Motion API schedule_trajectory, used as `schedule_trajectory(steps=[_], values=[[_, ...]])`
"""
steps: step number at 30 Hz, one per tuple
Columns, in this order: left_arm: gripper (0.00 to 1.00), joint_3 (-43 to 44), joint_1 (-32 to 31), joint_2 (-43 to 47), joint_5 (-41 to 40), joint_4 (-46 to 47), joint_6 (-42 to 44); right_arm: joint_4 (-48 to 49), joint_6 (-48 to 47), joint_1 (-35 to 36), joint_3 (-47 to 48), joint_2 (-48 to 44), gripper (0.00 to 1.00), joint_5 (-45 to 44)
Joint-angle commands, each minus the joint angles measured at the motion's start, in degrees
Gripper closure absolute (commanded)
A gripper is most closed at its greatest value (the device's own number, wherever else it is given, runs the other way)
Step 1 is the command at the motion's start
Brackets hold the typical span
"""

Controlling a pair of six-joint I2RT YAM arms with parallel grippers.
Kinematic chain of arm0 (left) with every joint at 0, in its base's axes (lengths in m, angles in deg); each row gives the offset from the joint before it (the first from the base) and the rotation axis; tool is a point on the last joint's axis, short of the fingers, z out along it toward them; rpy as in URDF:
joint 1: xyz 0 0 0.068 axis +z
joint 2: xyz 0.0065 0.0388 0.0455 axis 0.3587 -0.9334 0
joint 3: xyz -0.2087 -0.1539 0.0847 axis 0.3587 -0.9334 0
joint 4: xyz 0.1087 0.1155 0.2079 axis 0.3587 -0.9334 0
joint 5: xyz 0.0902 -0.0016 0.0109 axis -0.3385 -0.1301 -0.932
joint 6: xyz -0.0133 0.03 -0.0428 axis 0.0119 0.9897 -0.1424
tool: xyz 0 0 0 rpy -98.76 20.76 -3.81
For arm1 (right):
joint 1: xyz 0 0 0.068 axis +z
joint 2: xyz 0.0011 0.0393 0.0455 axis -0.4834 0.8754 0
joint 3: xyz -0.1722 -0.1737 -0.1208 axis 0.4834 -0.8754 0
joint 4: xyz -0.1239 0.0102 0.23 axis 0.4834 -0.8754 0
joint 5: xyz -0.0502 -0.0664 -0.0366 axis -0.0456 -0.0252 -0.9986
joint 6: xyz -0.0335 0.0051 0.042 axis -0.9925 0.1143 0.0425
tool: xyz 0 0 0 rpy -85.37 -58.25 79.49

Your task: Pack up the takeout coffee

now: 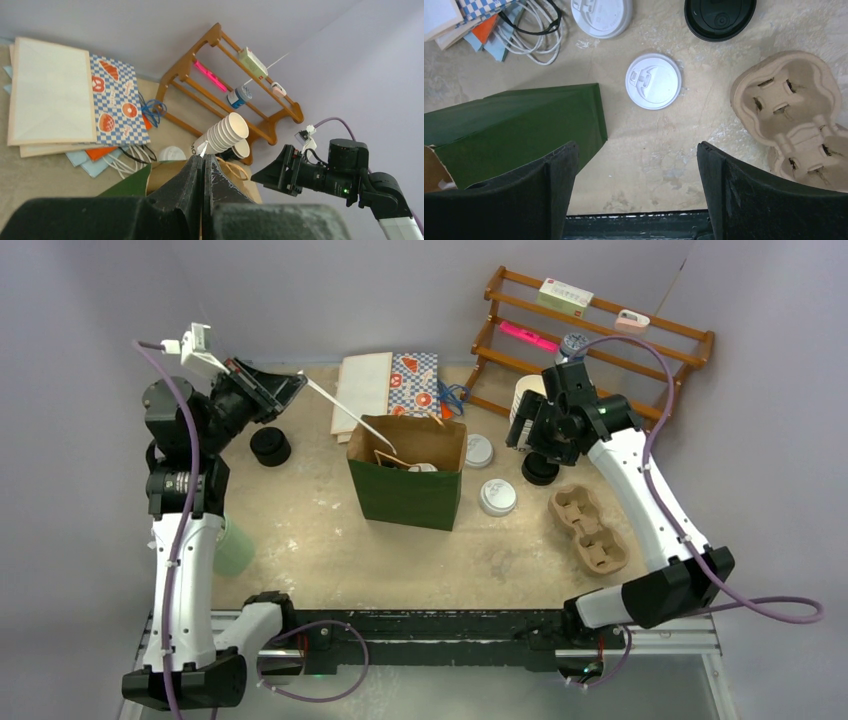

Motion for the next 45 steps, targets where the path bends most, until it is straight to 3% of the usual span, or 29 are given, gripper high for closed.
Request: schedule_trajectory(steps=[1,14,15,17,18,22,26,29,32,36,40,45], values=[[1.00,-5.1,-1.6,2.2,0.7,6.2,-3.3,1.1,0.2,-0.1,1.4,-3.5,0.10,-2.1],[1.00,-10.8,-25.3,-3.1,-15.1,5.7,1.1,4.1,1.3,-0.1,-2.0,-8.2,0.10,-0.6],[0.87,-11.4,-26.6,-3.5,-15.5,4.3,1.4,4.4,1.4,-0.1,-2.0,-8.3,0.10,-0.7],[0.51,-10.8,-28.3,-4.8,-15.5,0.9,2.9,4.7,1.8,-0.1,-1.8,-8.5,0.09,-1.3],[0.39,-9.9,-28.7,-5.3,-15.5,-0.9,4.4,4.8,2.0,-0.1,-1.6,-8.5,0.08,-1.6],[0.24,-2.3,-28.9,-6.2,-19.6,-7.6,11.7,5.5,3.4,-0.1,-0.8,-8.7,0.07,-1.3],[0.21,9.0,-28.9,-8.1,-26.3,-14.4,20.9,6.2,4.6,-0.1,-0.6,-10.1,0.05,-0.4],[0.21,11.2,-28.9,-7.2,-33.3,-16.5,24.4,8.7,3.5,-0.1,-3.1,-13.7,0.03,-2.1],[0.21,5.0,-28.9,-2.4,-40.2,-13.3,26.6,16.2,1.9,-0.1,-10.0,-21.0,0.02,-6.9],[0.23,-7.9,-28.9,7.1,-43.7,-4.1,30.7,30.7,3.2,-0.1,-25.4,-34.5,0.02,-14.7],[0.24,-18.5,-28.9,14.8,-49.1,-1.1,29.5,45.4,1.1,-0.1,-41.7,-48.7,0.02,-15.9],[0.20,-25.2,-28.9,14.3,-51.6,-4.2,24.5,55.0,-9.2,-0.1,-53.8,-56.4,0.02,-10.6]])
